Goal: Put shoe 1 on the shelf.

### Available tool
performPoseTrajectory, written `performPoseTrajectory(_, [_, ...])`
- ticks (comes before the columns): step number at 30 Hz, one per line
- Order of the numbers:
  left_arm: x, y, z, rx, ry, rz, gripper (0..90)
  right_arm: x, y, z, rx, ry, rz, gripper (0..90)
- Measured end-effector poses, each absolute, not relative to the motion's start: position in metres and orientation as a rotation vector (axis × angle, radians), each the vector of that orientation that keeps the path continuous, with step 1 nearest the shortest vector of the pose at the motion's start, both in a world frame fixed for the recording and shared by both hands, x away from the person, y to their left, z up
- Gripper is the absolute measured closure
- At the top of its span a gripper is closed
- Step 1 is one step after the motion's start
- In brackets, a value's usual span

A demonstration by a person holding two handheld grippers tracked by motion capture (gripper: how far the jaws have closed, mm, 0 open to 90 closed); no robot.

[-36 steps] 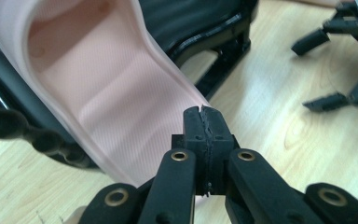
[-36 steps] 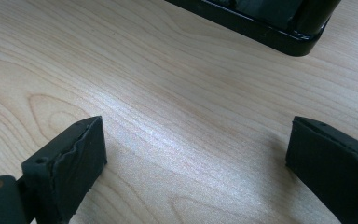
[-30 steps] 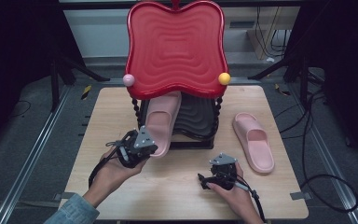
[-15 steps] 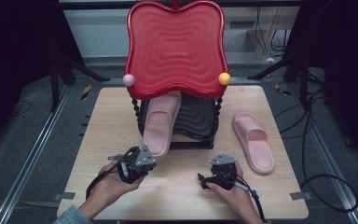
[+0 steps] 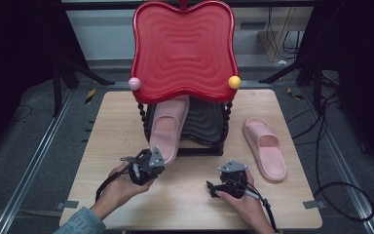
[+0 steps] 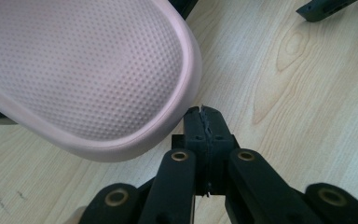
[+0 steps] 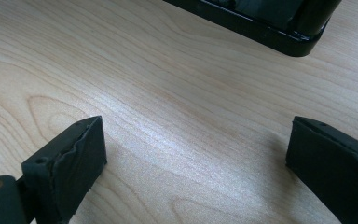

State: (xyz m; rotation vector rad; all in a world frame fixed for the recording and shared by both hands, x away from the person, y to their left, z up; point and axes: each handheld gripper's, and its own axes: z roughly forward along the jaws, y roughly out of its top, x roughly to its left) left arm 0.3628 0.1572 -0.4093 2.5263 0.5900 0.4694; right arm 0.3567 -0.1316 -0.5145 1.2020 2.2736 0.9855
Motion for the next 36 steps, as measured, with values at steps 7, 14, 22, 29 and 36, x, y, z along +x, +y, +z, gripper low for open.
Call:
performPoseTrajectory(7, [0.375, 0.155, -0.407, 2.484, 0.629, 0.459, 90.0, 0.357, -0.132, -0.515, 1.202, 2.274, 0.986, 5.1])
performPoseTrajectory(14, [0.397, 0.153, -0.397, 2.384, 0.719, 0.402, 90.0, 0.357, -0.132, -0.515, 1.201, 2.273, 0.983, 5.1])
performPoseTrajectory(22, [0.4, 0.142, -0.395, 2.403, 0.723, 0.402, 90.0, 0.357, -0.132, -0.515, 1.199, 2.275, 0.984, 5.1])
performPoseTrajectory(29, [0.394, 0.138, -0.38, 2.432, 0.669, 0.475, 90.0, 0.357, -0.132, -0.515, 1.199, 2.275, 0.984, 5.1])
performPoseTrajectory(36, [0.402, 0.131, -0.377, 2.43, 0.661, 0.483, 90.0, 0.357, -0.132, -0.515, 1.195, 2.277, 0.985, 5.2])
